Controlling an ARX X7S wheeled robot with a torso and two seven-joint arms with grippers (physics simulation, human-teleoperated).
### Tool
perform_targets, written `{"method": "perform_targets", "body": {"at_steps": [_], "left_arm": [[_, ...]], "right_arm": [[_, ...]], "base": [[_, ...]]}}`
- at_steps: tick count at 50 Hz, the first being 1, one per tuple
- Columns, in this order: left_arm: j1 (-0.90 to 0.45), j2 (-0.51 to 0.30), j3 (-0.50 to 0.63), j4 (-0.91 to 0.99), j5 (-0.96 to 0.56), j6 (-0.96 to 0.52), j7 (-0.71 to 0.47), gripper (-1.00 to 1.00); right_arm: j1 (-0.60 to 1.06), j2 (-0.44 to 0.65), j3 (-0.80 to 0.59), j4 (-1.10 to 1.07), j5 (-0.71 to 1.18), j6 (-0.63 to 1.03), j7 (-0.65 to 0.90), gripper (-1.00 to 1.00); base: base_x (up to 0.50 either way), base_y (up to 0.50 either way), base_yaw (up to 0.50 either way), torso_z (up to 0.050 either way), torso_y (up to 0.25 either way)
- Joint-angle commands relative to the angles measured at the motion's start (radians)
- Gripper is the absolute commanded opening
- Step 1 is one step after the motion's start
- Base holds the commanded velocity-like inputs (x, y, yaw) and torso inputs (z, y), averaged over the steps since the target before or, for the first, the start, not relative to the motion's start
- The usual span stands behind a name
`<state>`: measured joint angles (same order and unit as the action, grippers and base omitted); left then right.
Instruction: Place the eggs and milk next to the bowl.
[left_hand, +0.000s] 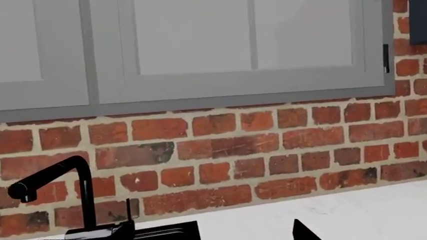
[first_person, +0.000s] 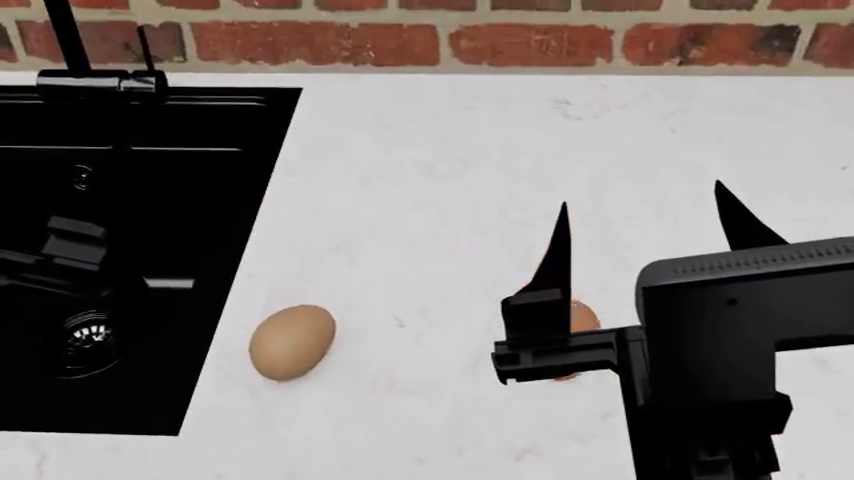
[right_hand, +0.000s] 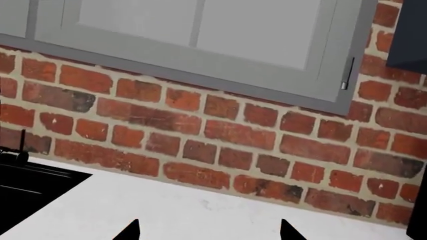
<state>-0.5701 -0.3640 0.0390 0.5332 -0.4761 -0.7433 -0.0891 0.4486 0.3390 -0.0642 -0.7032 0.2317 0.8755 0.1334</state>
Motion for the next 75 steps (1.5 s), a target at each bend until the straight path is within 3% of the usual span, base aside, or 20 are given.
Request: {"method": "perform_targets", "body": {"at_steps": [1, 13, 22, 37, 75], "left_arm": [[0.001, -0.005, 0.001, -0.002, -0.007, 0.002, 0.003, 1.00], [-0.020, -0.018, 0.004, -0.022, -0.051, -0.057, 0.020, 1.00], [-0.080, -0.115, 0.061, -0.002, -0.191, -0.267, 0.138, 1.00], [-0.102, -0.185, 0.117, 0.080, -0.285, -0.368, 0.221, 1.00], [-0.049, -0.194, 0.298, 0.001, -0.169, -0.305, 0.224, 1.00]], "right_arm": [[0.008, -0.001, -0.008, -0.001, 0.001, 0.007, 0.008, 1.00], [0.007, -0.003, 0.004, -0.005, 0.012, 0.019, 0.015, 1.00], [0.003, 0.001, -0.001, -0.001, 0.011, 0.018, 0.017, 1.00], [-0.028, 0.003, 0.008, 0.003, 0.014, -0.011, 0.022, 1.00], [-0.053, 0.008, 0.002, 0.011, 0.027, -0.026, 0.030, 1.00]], "base": [[0.48, 0.00, 0.00, 0.000, 0.000], [0.08, 0.00, 0.00, 0.000, 0.001], [0.00, 0.00, 0.00, 0.000, 0.000], [0.00, 0.00, 0.00, 0.000, 0.000], [0.00, 0.00, 0.00, 0.000, 0.000]]}}
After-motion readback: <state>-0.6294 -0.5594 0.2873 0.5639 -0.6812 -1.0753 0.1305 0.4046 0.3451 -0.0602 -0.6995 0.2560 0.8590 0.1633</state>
